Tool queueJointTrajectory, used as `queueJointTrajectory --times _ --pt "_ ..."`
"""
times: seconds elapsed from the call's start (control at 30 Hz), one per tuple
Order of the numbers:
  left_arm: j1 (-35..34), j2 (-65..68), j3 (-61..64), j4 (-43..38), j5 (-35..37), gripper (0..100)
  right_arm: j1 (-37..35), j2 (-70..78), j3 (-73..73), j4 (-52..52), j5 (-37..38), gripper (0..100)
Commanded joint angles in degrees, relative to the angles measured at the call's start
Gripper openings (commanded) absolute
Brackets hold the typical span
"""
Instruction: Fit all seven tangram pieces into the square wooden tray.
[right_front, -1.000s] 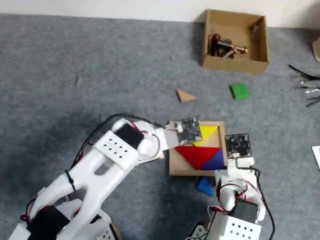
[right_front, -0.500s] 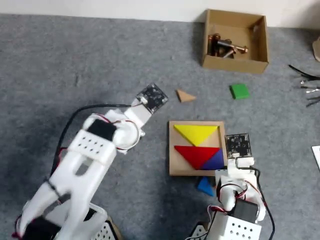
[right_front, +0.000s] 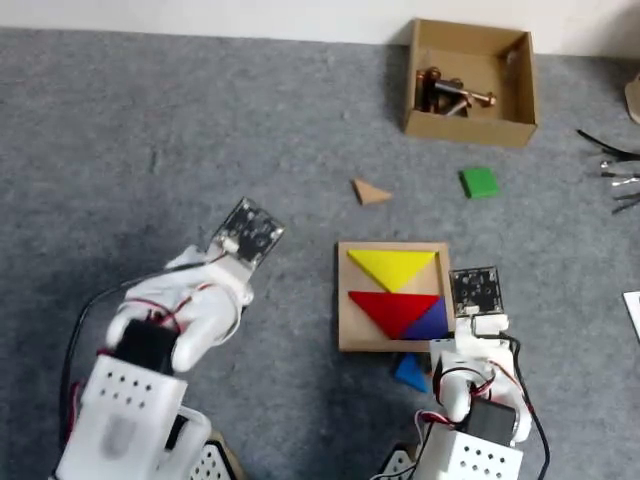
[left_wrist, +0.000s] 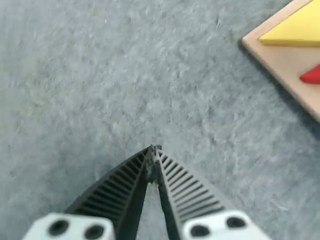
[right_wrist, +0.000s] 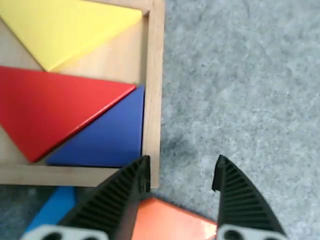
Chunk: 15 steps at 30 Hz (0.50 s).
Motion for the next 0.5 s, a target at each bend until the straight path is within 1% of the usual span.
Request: queueJointTrajectory --times 0.0,0.2,0.47 --pt "-1.01 -6.64 4.26 -0.62 0.44 1 -0.48 -1.19 5.76 -1.71 -0.62 19.8" --pt "-1.01 -17.19 13.32 -0.62 0.44 1 -0.48 -1.19 5.85 -1.71 -0.62 19.8" --pt "-1.01 -27.56 20.44 -0.18 0.35 1 -0.48 -1.19 5.85 -1.71 -0.62 19.8"
